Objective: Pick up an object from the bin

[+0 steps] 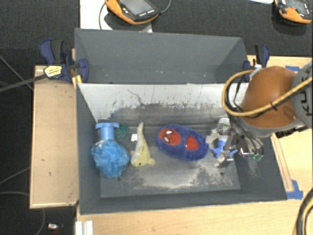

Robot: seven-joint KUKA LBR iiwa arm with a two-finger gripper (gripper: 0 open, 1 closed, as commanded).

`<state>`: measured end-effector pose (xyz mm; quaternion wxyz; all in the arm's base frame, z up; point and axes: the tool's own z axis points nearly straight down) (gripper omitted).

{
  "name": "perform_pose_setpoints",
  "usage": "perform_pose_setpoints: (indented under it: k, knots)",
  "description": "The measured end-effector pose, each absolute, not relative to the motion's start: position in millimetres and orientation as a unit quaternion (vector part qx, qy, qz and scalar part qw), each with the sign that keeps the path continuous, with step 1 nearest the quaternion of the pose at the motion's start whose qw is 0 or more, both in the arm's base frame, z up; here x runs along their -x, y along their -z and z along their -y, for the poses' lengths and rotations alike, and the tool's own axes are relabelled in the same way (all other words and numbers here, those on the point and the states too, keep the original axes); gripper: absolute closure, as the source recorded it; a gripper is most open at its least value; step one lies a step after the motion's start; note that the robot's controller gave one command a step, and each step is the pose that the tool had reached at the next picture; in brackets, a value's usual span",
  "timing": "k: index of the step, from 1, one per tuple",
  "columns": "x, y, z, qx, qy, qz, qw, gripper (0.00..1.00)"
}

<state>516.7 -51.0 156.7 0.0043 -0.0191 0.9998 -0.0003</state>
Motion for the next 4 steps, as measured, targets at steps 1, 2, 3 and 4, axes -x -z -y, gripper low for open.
perform_pose_setpoints:
  k: [1, 2, 3, 4]
  knots:
    - [-558.1, -92, 105, -0.148, -0.002, -0.989, 0.007, 0.00]
    - [-539.6, -121, 124, -0.034, 0.000, -0.999, 0.004, 0.00]
    - [-542.1, -94, 134, -0.115, -0.002, -0.993, 0.003, 0.00]
    - [-540.5, -72, 131, -0.038, 0.001, -0.999, 0.010, 1.00]
